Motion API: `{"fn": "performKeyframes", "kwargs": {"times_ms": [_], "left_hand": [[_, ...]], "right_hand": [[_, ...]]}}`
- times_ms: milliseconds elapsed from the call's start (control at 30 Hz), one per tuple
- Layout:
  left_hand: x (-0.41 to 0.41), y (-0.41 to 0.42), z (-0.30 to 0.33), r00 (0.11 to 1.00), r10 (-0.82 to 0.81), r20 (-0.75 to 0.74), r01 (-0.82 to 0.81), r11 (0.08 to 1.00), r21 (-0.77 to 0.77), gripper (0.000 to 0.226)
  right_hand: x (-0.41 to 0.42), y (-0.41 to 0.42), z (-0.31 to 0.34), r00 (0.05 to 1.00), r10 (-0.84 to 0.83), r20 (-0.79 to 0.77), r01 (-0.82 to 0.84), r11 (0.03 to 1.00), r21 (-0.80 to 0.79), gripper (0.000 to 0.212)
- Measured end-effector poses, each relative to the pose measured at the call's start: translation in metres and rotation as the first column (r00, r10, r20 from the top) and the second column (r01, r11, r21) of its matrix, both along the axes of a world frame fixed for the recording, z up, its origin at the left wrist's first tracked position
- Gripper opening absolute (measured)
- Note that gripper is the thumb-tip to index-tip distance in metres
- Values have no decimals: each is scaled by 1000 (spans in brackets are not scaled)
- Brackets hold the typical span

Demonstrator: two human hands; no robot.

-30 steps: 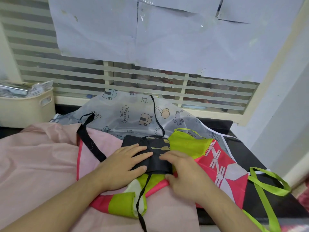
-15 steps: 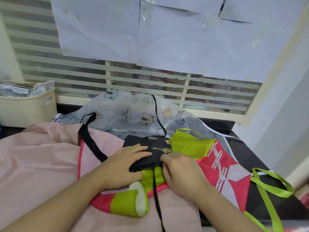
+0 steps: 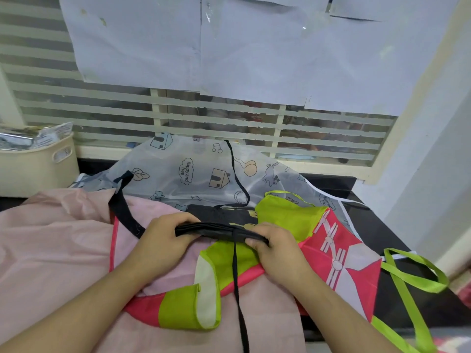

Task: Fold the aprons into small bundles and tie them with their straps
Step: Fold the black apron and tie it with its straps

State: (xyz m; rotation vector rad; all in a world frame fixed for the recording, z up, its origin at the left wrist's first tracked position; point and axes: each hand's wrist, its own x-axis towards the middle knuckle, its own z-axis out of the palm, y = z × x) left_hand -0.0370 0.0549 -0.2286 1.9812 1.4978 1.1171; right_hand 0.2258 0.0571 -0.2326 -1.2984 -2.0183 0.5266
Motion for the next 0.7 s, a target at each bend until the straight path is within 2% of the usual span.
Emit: {"fn": "performKeyframes", "kwargs": {"times_ms": [67,133,233,367,500,600,700], "left_hand": [[0,5,2,999,35,-5,-35,999,-14,11],[-1,13,9,995,88,-39,-90,995,-37,6],[1,27,21,974,199,-107,-206,976,-62,11],[10,45,20,907,314,-280,-361,923,-133,22],[21,53,17,821,344,-456,-435,894,-109,24],[33,52,17,765,358,-536,-464,883,-74,24],[45,52,26,653,359,-667,-422,904,74,33]], "right_hand": [[-2,6,8,996,-85,-40,80,991,-109,16],[-4,17,16,988,-150,-25,143,973,-183,24],[-8,34,26,977,-206,63,215,950,-228,35],[-16,52,33,944,-237,230,294,920,-258,38],[-25,58,32,886,-250,390,354,908,-222,34],[-32,58,26,849,-289,443,383,913,-139,27],[-38,59,30,806,-295,513,400,911,-104,28]]}}
